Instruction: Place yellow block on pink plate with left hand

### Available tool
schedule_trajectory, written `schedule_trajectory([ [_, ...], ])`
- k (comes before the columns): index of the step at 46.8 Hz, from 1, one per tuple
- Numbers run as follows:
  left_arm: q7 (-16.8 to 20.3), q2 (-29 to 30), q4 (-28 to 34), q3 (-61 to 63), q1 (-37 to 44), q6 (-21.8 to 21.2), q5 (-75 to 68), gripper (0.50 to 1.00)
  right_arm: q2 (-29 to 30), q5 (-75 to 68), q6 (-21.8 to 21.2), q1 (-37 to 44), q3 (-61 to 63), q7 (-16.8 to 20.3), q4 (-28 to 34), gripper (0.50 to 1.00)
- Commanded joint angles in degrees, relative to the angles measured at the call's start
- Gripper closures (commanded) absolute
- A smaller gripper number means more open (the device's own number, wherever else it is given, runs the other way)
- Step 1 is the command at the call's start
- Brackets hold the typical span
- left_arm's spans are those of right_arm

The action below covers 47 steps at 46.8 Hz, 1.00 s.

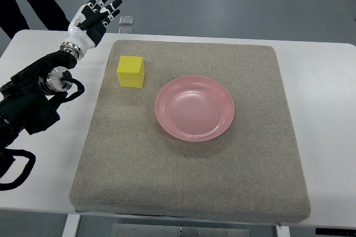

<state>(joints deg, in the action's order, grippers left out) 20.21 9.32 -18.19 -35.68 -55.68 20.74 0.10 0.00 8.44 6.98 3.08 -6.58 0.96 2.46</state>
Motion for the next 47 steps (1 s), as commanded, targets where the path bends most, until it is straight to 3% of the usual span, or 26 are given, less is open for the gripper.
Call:
schedule_trajectory([
  [1,0.09,0.0,0.0,0.0,0.04,0.0,-0.01,0.508,0.0,0.0,-0.03,0.0,-0.01,0.0,0.0,0.576],
  [47,0.09,0.09,0.0,-0.35,0.04,-0.09,0.08,0.508,0.0,0.0,-0.03,0.0,-0.01,0.0,0.0,0.576],
])
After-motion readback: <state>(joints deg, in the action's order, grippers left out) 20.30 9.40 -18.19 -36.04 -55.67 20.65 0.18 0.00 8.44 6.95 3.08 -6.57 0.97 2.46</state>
